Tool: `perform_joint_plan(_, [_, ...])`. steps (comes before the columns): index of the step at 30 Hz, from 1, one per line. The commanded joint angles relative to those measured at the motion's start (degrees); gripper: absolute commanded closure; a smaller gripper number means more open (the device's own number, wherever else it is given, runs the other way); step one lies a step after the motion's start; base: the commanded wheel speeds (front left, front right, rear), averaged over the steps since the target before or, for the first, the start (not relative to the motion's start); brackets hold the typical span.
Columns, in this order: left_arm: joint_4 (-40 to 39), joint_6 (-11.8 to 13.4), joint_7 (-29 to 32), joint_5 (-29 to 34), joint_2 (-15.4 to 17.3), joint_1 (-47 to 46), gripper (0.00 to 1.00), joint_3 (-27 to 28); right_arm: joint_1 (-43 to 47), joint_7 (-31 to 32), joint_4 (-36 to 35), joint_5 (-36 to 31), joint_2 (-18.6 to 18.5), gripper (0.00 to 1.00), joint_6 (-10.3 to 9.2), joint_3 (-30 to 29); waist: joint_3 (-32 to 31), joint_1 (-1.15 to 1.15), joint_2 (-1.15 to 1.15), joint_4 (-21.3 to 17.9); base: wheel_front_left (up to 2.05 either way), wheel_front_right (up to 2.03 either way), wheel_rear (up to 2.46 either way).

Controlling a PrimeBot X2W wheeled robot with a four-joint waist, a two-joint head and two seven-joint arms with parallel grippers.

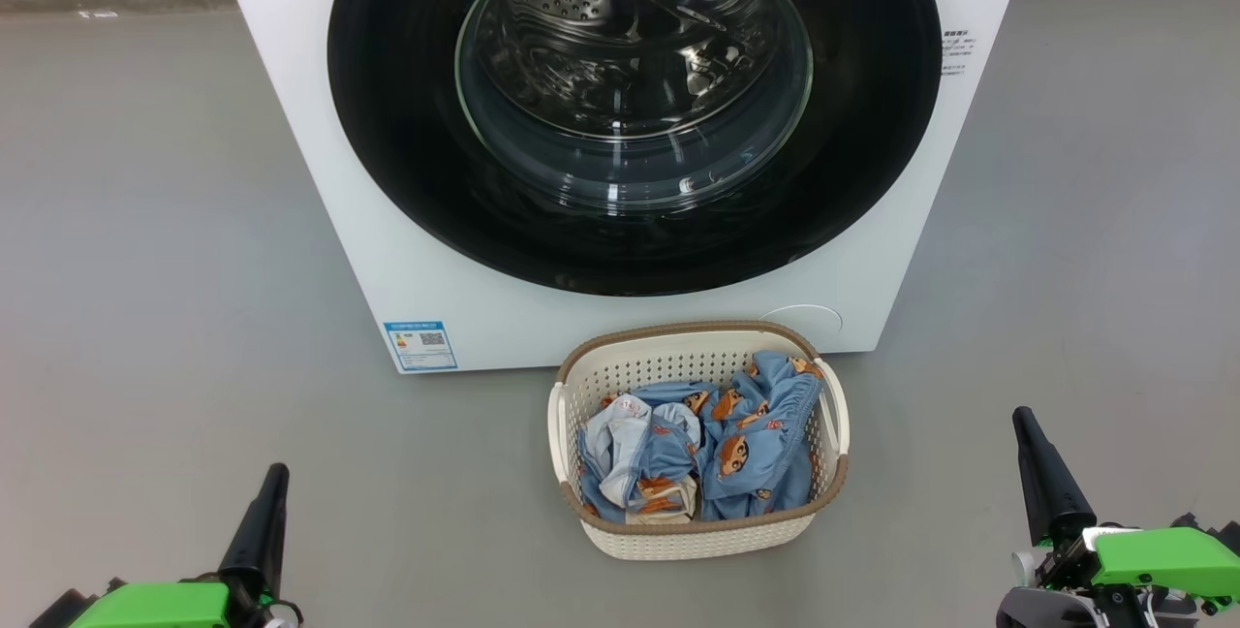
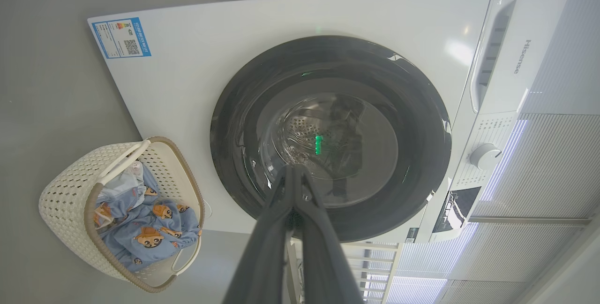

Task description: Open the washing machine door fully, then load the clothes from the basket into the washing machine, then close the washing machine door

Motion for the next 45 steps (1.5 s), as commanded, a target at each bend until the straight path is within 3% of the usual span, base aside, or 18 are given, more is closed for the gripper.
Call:
perform_joint_plan(1, [-1.0, -0.2, 0.3, 0.8, 0.8, -1.6, 1.0, 1.9, -0.9, 0.5, -1.4, -0.7, -0.2, 1.0, 0.09, 1.3, 0.0, 0.0, 0.0, 0.0, 0.0, 0.0, 0.0])
perform_joint_plan(45, [-1.0, -0.2, 0.3, 0.8, 0.8, -1.6, 1.0, 1.9, -0.9, 0.4, -1.4, -0.7, -0.2, 1.0, 0.09, 1.3, 0.0, 0.0, 0.0, 0.0, 0.0, 0.0, 0.0])
